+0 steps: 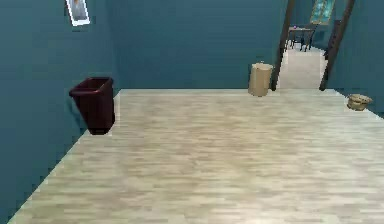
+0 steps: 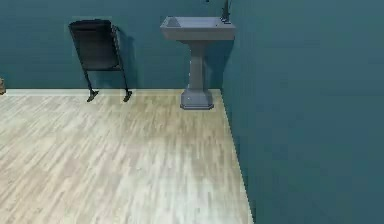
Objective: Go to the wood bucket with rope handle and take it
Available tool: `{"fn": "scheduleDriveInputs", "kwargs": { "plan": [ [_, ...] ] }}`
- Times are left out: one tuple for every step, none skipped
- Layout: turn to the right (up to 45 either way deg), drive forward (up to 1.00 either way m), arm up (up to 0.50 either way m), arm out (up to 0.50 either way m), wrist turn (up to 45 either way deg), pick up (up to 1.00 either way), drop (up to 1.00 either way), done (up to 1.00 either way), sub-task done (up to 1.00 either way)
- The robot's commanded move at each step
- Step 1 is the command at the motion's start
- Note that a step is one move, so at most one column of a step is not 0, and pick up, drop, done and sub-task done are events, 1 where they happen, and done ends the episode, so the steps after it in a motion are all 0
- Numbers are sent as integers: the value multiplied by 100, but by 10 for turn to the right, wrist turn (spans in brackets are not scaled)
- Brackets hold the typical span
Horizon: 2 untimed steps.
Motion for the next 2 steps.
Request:
{"fn": "scheduleDriveInputs", "kwargs": {
  "plan": [
    [300,0,0,0,0,0,0,0,0],
    [0,15,0,0,0,0,0,0,0]
  ]
}}
